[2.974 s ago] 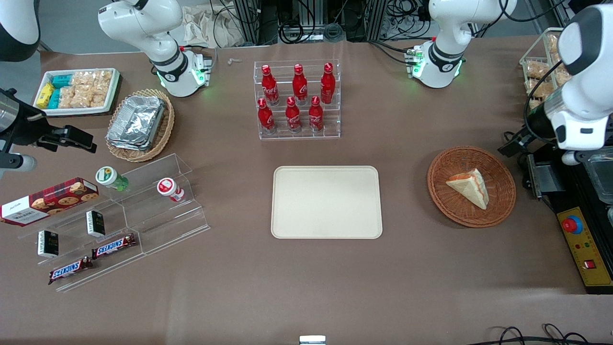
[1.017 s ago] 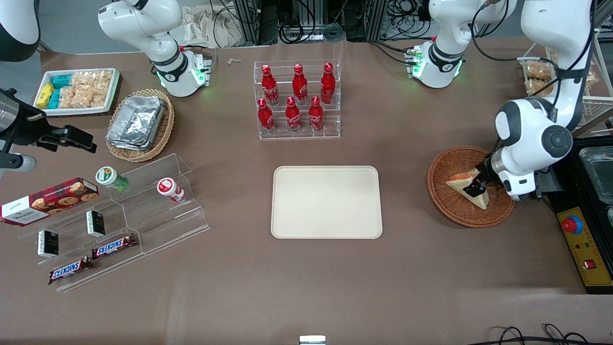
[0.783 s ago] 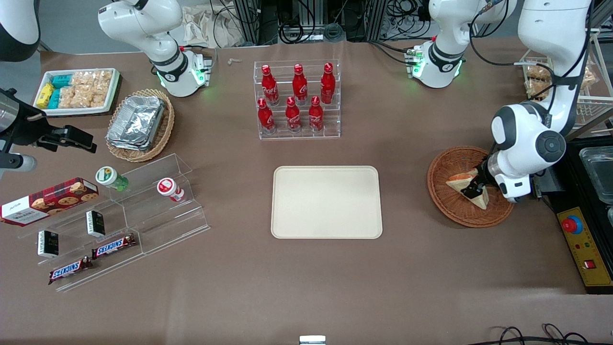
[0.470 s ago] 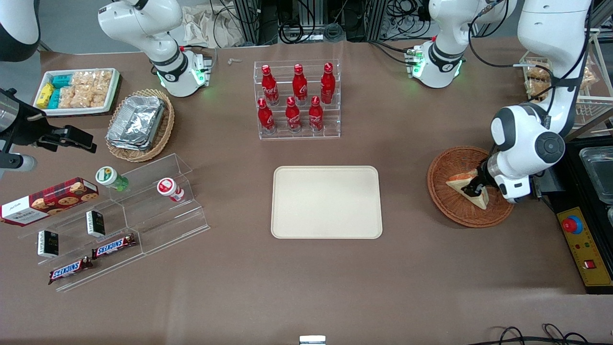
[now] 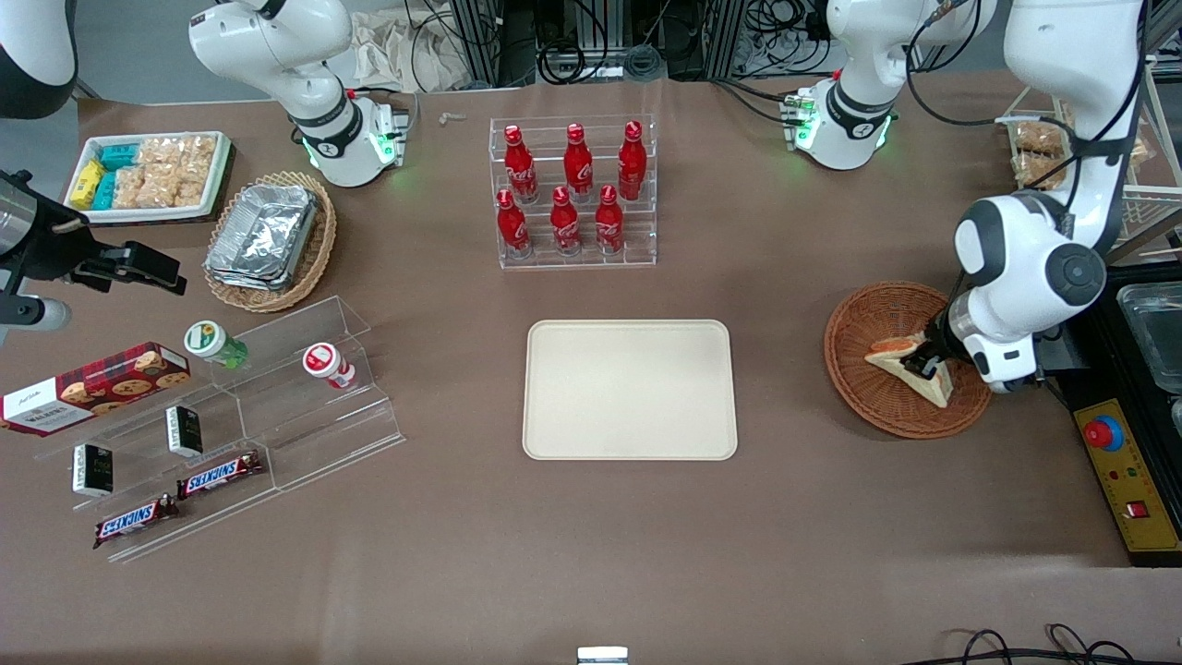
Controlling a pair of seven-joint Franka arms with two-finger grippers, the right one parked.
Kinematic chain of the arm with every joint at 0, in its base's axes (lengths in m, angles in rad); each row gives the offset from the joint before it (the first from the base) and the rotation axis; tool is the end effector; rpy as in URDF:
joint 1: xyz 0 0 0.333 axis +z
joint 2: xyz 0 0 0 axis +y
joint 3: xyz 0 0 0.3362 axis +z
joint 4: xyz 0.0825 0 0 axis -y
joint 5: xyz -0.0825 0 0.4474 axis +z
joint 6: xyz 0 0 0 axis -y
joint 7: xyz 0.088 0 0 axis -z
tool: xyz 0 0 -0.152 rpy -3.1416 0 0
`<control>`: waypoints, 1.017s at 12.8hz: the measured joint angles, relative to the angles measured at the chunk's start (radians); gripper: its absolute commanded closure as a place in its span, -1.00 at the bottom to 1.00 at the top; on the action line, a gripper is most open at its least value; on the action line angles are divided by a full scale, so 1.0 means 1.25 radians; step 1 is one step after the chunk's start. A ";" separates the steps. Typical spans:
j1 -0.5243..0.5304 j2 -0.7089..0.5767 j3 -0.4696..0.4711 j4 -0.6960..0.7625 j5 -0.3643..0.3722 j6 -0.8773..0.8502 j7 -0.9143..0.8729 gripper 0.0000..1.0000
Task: Place sandwich from basket to tray
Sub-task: 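Lift the sandwich out of the basket with the left gripper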
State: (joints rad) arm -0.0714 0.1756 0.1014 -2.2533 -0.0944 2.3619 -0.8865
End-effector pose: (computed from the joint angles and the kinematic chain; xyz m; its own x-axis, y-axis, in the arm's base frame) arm 0.5726 0.0143 0.2081 0.5506 0.8313 -0.0765 0.8324 -0.5536 -0.0240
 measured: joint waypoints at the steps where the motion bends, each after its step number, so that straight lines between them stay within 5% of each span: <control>1: -0.002 -0.035 -0.002 0.008 0.000 -0.044 0.000 1.00; 7: -0.025 -0.161 -0.110 0.135 0.047 -0.345 0.029 1.00; 13: -0.032 -0.112 -0.282 0.174 0.077 -0.345 0.083 1.00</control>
State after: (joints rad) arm -0.1117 0.0352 -0.2513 -2.0356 0.0023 1.9308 -0.7834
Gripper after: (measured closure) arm 0.797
